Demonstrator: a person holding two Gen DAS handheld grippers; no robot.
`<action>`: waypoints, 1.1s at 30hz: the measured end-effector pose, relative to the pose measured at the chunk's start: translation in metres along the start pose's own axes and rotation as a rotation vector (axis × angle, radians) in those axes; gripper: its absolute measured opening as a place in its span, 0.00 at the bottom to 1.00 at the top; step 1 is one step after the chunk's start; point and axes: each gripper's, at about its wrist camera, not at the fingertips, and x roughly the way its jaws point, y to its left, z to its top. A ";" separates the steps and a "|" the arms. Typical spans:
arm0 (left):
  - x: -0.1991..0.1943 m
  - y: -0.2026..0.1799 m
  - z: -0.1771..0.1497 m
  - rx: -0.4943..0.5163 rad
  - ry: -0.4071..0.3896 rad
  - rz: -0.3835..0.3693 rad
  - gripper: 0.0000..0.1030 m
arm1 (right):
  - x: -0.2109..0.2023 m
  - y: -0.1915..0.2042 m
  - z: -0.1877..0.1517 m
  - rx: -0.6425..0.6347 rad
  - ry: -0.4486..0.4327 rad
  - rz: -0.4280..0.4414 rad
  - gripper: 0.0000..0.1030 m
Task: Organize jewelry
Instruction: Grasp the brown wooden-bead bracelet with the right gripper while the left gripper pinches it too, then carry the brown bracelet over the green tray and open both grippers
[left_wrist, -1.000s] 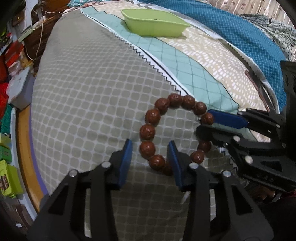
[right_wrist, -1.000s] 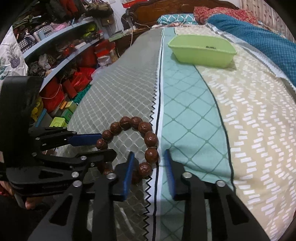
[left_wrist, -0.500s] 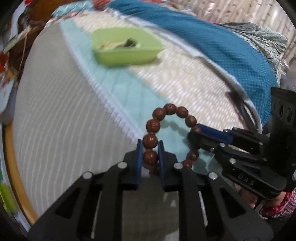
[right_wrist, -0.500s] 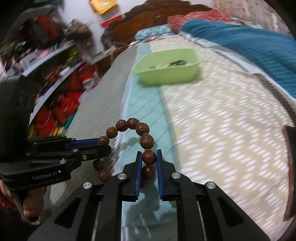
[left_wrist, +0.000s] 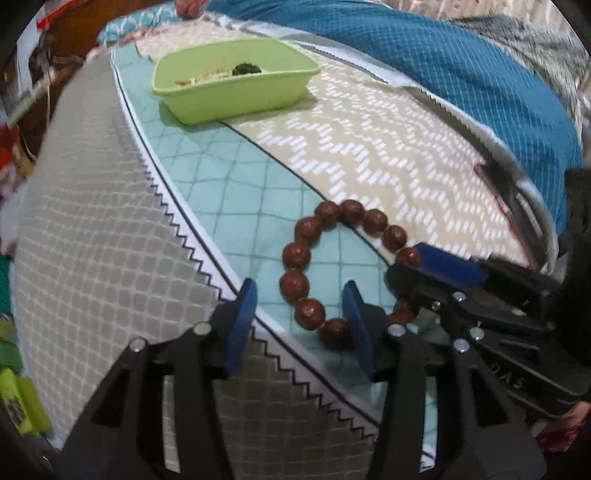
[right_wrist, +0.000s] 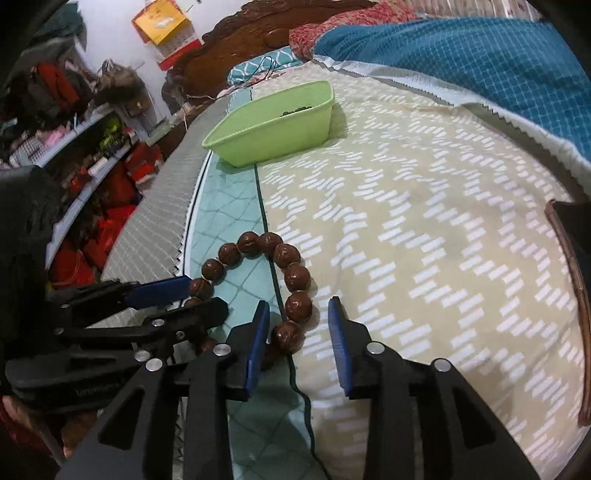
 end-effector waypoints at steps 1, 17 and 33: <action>0.001 -0.001 0.000 0.002 0.001 0.000 0.43 | 0.001 0.001 0.000 -0.007 0.004 0.001 0.05; -0.034 0.068 0.167 -0.106 -0.220 0.016 0.16 | 0.023 0.034 0.171 -0.038 -0.232 0.137 0.00; -0.022 0.089 0.076 -0.188 -0.143 0.239 0.36 | 0.024 0.014 0.082 0.117 -0.216 0.078 0.30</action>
